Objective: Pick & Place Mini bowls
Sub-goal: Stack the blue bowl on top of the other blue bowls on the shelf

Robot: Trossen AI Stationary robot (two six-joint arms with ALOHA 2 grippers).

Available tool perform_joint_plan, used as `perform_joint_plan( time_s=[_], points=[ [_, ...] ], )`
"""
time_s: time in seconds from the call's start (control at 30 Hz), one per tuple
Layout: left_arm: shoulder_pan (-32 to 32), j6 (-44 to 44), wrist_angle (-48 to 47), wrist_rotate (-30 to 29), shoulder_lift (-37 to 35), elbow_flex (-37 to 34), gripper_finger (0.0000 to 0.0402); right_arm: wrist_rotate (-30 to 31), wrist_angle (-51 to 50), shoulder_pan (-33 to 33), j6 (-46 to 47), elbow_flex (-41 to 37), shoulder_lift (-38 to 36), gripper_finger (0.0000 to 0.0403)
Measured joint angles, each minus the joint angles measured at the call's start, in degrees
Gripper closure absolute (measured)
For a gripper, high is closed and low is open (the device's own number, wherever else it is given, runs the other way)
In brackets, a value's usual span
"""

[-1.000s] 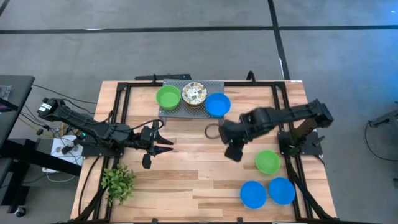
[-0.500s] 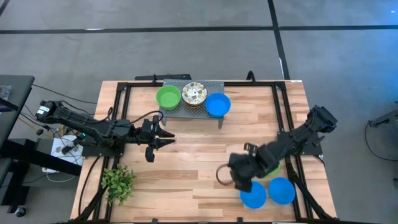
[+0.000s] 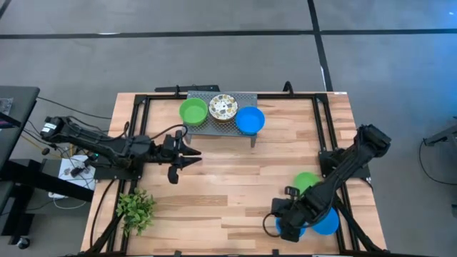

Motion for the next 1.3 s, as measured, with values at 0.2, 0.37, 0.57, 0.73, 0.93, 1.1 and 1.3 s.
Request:
perform_joint_plan(
  time_s=[0.2, 0.37, 0.57, 0.73, 0.93, 1.1, 1.3],
  points=[
    [2.32, 0.02, 0.19, -0.02, 0.00, 0.00, 0.0311, -5.20, -2.18, -0.03, 1.76, -3.83, 0.01, 0.0302],
    [3.47, 0.04, 0.31, -0.07, 0.00, 0.00, 0.0311, -5.33, -1.66, -0.89, -3.08, -3.81, -0.41, 0.0302],
    [4.69, 0.04, 0.44, -0.07, 0.00, 0.00, 0.0311, -5.26, -1.98, -2.67, -4.75, -5.95, -0.41, 0.0302],
    [5.00, 0.04, 0.45, -0.07, 0.00, 0.00, 0.0311, -8.27, 0.03, -4.61, -5.05, -9.17, -0.41, 0.0302],
    [5.00, 0.06, 0.46, -0.07, 0.00, 0.00, 0.0311, -11.21, 3.24, -6.49, -4.79, -12.56, -0.41, 0.0302],
    [5.00, 0.04, 0.46, -0.06, 0.00, 0.00, 0.0311, -11.17, 7.61, -8.39, -4.80, -14.13, -0.41, 0.0307],
    [5.00, 0.04, 0.66, -0.07, 0.00, 0.00, 0.0311, -12.46, 8.14, -11.18, -4.77, -14.09, -0.41, 0.0363]
  ],
)
